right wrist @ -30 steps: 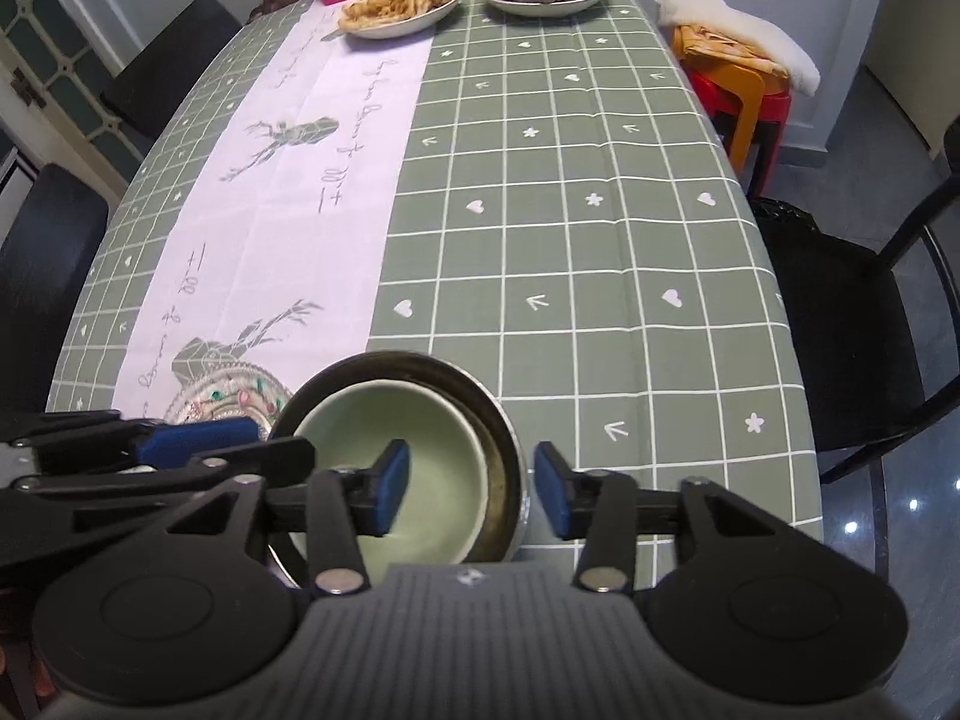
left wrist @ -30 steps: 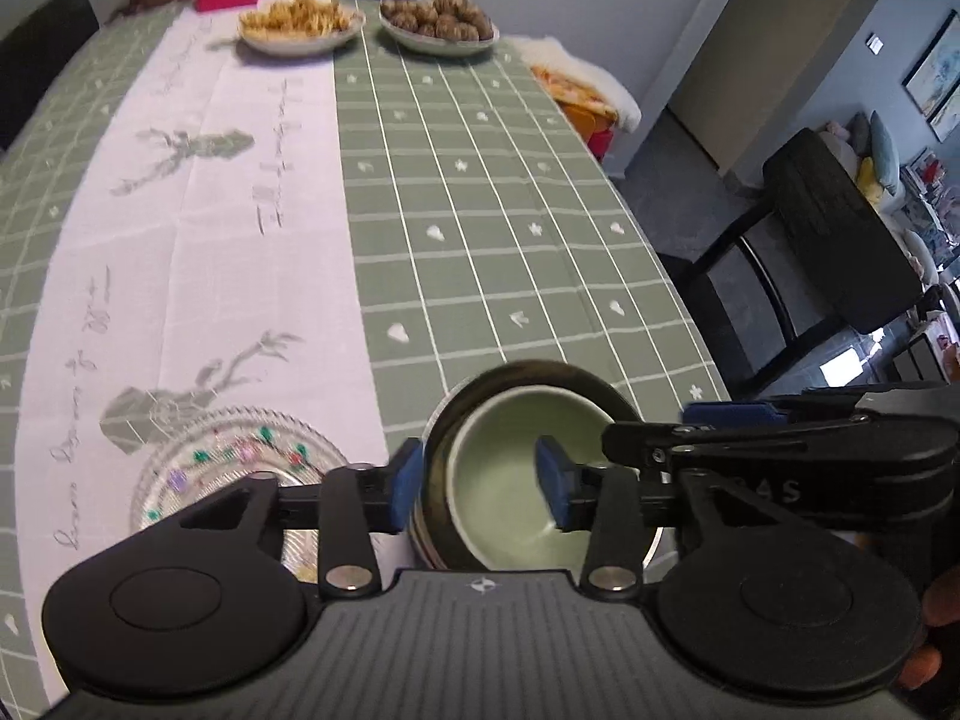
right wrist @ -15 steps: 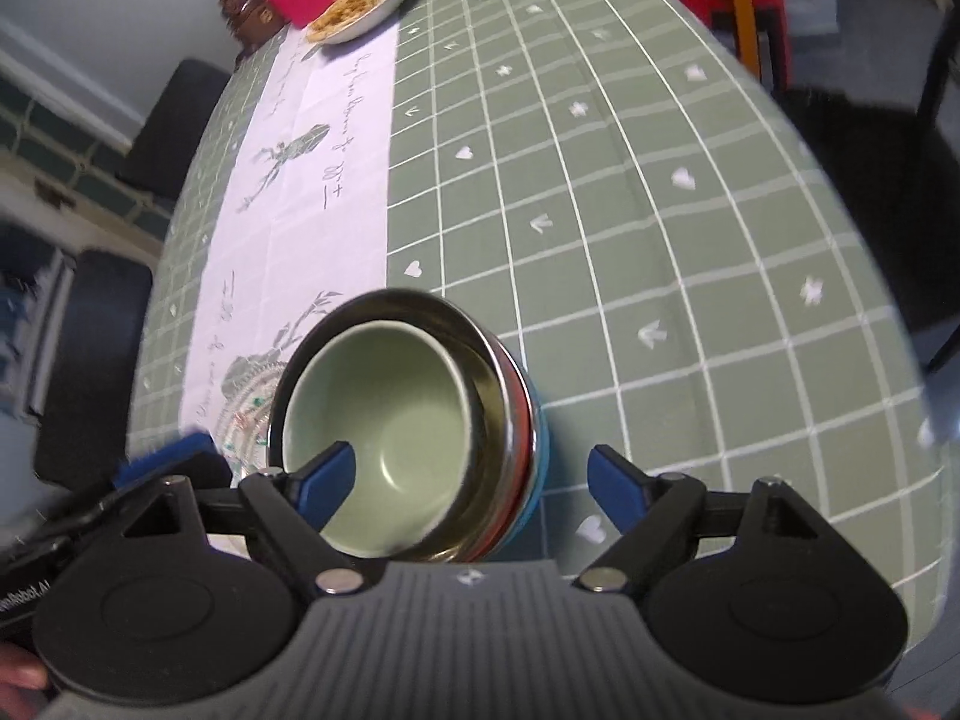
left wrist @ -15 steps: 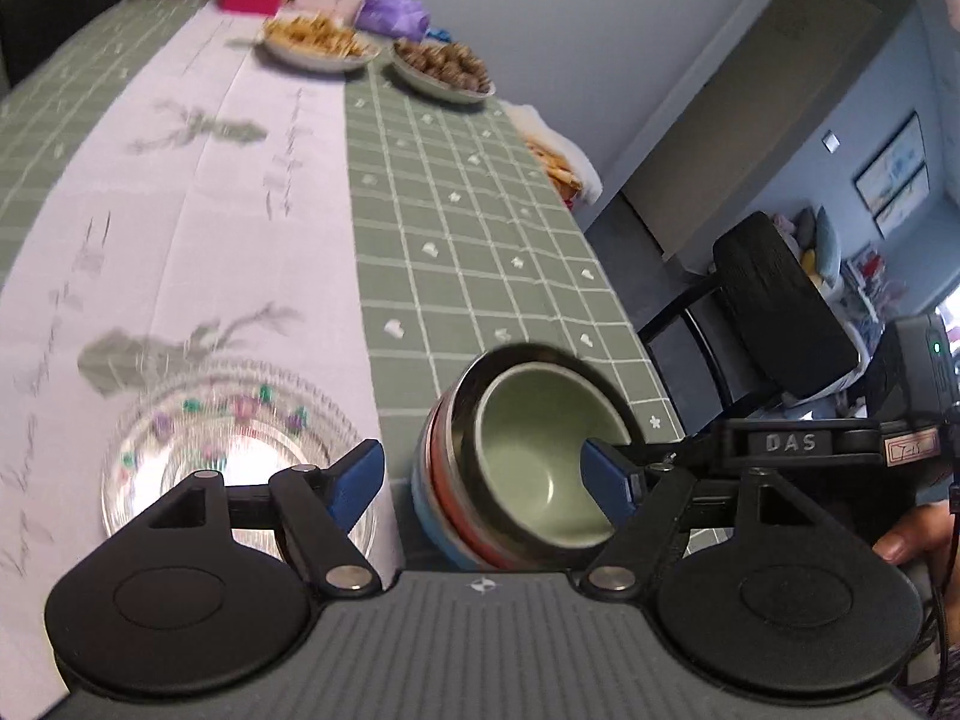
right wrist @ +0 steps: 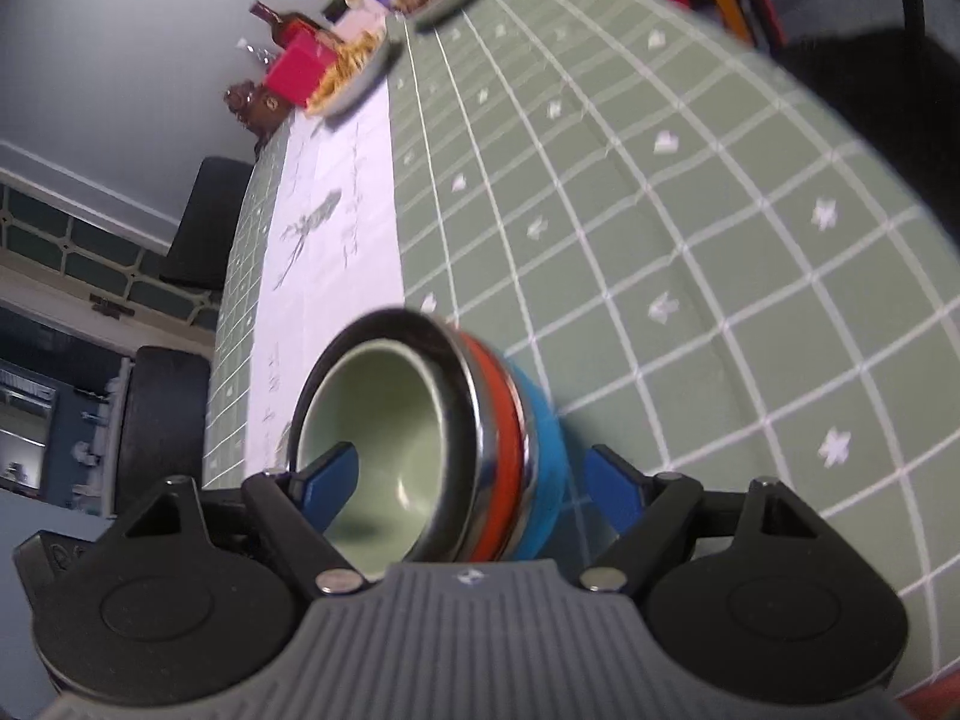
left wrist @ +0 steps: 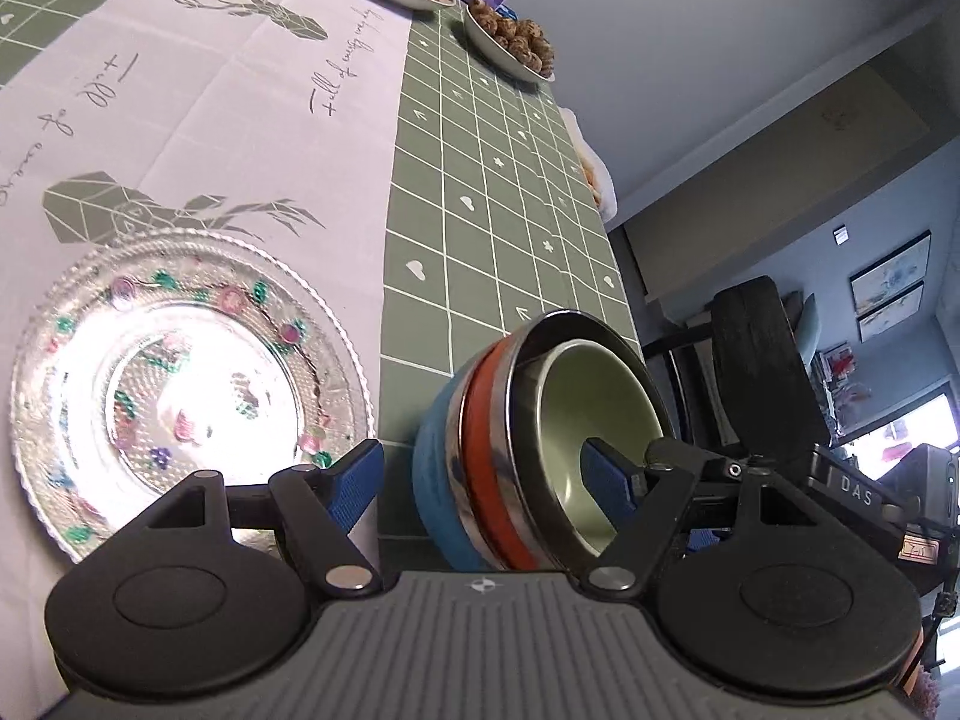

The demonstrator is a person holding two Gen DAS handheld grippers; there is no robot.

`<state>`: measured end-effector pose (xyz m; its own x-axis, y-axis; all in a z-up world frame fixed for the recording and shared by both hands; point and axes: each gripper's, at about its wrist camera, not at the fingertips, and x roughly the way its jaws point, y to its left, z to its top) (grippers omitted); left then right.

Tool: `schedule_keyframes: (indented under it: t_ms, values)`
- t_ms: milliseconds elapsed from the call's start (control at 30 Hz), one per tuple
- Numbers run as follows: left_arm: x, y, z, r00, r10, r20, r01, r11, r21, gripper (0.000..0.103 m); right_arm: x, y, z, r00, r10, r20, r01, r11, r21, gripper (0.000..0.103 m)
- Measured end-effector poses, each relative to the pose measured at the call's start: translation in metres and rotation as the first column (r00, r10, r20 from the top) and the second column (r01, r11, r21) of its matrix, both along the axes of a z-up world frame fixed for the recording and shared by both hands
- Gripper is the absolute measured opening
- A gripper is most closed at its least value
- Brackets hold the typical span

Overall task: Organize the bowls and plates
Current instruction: 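Lift the bowl stack with the right gripper and carry it toward the glass plate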

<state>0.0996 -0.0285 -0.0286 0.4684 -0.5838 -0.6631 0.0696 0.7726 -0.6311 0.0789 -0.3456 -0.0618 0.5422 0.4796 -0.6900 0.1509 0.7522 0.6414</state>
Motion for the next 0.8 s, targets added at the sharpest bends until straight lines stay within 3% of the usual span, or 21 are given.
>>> schedule_keyframes:
  t_ms: [133, 533, 800]
  values:
    - [-0.005, -0.012, -0.002, 0.999, -0.032, 0.010, 0.031, 0.999, 0.033, 0.087, 0.005, -0.003, -0.012, 0.999, 0.007, -0.048, -0.006, 1.000, 0.030, 0.077]
    - [0.005, -0.016, -0.020, 0.998, -0.020, -0.063, 0.019, 1.000, -0.013, 0.087, 0.012, 0.006, -0.027, 0.997, 0.015, -0.082, -0.011, 0.999, 0.051, 0.076]
    - [0.008, -0.021, -0.019, 0.998, -0.025, -0.051, 0.024, 1.000, -0.015, 0.086, 0.012, 0.000, -0.030, 0.995, -0.019, -0.093, 0.026, 0.998, 0.066, 0.074]
